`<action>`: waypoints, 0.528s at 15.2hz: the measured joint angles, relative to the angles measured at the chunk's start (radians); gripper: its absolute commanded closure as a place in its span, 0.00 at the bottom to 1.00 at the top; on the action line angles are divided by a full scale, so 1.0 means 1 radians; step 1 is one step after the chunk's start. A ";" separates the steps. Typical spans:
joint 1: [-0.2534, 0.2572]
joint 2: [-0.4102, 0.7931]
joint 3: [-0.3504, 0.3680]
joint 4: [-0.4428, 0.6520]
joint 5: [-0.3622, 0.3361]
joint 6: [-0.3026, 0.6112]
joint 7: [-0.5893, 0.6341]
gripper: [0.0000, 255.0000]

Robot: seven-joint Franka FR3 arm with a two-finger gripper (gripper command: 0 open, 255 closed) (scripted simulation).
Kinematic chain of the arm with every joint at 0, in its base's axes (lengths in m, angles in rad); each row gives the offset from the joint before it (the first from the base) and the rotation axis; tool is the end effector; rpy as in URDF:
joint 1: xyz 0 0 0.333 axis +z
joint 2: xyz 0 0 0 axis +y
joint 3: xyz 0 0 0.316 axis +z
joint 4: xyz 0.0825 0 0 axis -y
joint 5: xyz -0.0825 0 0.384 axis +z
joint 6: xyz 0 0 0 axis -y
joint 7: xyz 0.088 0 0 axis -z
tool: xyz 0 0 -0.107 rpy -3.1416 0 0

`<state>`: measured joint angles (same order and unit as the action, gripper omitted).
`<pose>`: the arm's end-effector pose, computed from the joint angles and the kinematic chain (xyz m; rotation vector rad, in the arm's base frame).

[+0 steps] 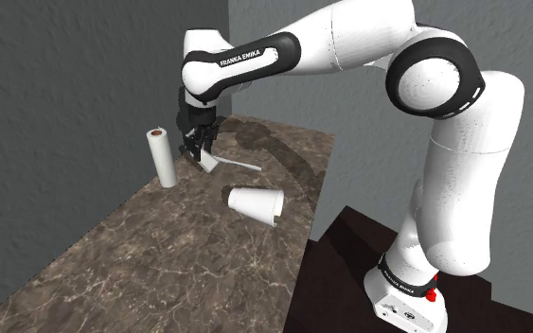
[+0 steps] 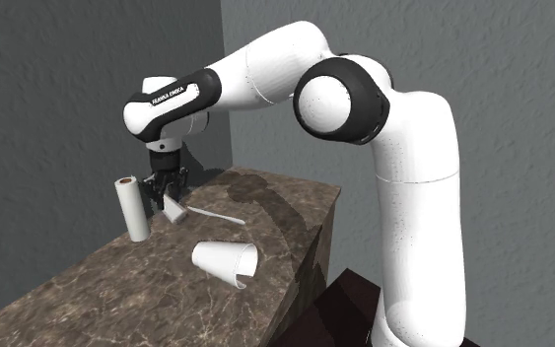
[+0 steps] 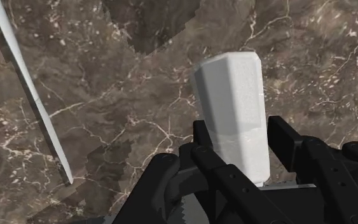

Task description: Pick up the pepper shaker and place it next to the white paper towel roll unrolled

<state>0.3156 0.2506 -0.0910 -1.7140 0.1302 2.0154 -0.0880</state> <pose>0.6192 0.1538 0.4460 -3.0147 -0.3988 -0.0692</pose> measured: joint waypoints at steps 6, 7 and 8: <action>0.000 0.021 0.002 -0.053 0.006 0.072 -0.009 1.00; -0.001 0.023 0.002 -0.062 0.008 0.084 -0.012 1.00; -0.001 0.027 0.002 -0.072 0.009 0.097 -0.014 1.00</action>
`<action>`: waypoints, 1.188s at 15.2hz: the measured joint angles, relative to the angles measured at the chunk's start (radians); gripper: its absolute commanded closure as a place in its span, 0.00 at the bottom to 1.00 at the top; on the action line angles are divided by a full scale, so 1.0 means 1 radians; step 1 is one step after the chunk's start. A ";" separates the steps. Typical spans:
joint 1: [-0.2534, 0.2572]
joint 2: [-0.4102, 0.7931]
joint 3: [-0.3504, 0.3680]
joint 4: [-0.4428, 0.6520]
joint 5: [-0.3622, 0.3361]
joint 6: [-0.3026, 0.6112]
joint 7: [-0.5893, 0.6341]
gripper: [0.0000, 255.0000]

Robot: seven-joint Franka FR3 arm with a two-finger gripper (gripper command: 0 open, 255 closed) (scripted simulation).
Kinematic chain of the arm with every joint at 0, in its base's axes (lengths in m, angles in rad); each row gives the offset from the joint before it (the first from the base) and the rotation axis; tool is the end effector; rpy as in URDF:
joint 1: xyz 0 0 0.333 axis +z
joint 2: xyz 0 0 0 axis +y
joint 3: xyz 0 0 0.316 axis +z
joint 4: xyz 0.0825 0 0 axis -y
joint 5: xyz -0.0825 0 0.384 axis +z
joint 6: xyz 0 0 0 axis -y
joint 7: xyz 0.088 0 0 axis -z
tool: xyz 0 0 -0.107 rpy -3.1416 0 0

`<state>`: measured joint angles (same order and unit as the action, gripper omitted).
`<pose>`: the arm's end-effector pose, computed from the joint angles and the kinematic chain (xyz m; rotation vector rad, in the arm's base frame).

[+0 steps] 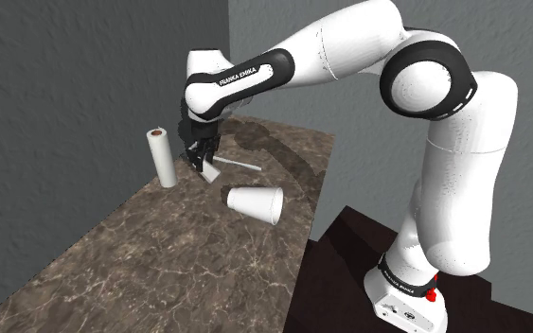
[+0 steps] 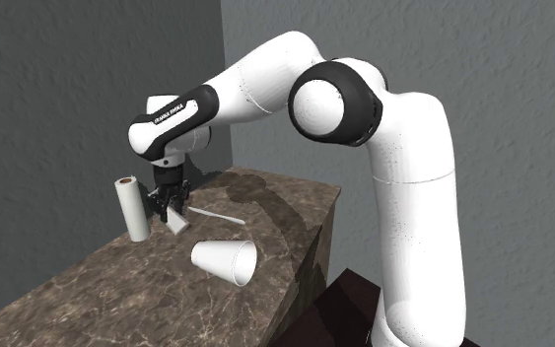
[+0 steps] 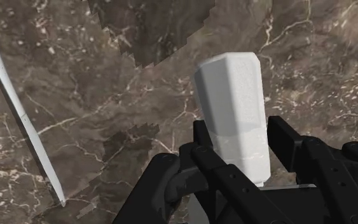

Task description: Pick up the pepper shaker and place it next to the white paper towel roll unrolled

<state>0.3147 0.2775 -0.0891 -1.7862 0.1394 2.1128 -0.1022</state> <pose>0.6181 0.1524 0.4036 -3.0148 -0.3985 -0.0679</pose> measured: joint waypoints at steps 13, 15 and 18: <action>0.000 0.030 0.003 -0.037 0.008 0.066 -0.009 0.00; 0.000 0.030 0.003 -0.037 0.008 0.066 -0.009 0.00; 0.000 0.029 0.003 -0.037 0.008 0.066 -0.009 0.00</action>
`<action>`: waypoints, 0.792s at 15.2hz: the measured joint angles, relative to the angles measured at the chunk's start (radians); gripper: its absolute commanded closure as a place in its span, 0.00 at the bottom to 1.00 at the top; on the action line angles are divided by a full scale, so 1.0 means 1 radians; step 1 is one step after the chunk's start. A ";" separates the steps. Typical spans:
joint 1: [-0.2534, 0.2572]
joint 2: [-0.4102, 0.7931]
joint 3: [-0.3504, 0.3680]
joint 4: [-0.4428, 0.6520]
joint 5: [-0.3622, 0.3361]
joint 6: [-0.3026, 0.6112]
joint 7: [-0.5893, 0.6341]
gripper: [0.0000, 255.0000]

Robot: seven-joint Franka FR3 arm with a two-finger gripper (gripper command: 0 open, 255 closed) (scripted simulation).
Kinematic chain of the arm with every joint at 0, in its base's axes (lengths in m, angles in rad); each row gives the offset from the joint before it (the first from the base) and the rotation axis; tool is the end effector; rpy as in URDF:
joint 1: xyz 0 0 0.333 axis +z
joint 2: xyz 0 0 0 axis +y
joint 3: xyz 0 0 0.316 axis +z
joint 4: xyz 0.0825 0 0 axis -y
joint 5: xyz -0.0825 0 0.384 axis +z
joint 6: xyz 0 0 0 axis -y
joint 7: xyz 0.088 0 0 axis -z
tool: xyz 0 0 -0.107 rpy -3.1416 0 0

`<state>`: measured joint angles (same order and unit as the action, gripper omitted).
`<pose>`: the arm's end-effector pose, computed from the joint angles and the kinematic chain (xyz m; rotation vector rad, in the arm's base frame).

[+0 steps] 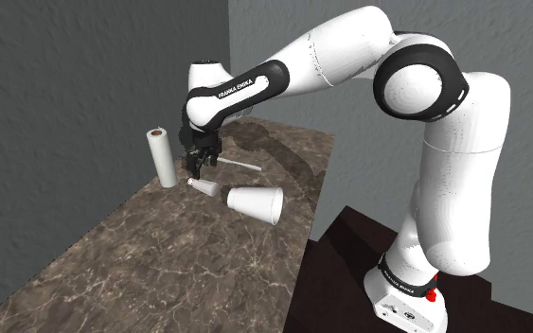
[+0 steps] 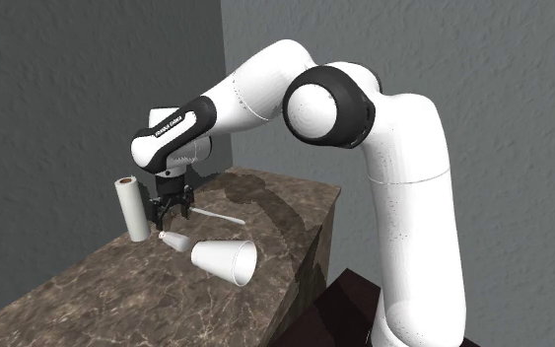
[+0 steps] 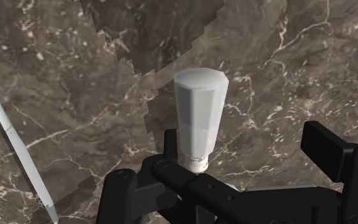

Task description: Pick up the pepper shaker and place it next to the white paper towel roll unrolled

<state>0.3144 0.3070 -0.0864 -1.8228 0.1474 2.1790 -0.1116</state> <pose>0.6182 0.1528 0.3739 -3.0147 -0.3988 -0.0689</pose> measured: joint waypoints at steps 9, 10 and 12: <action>-0.004 -0.052 -0.006 0.055 -0.012 -0.107 0.007 0.00; -0.004 -0.053 -0.006 0.055 -0.012 -0.107 0.008 0.00; -0.004 -0.053 -0.006 0.055 -0.012 -0.108 0.008 0.00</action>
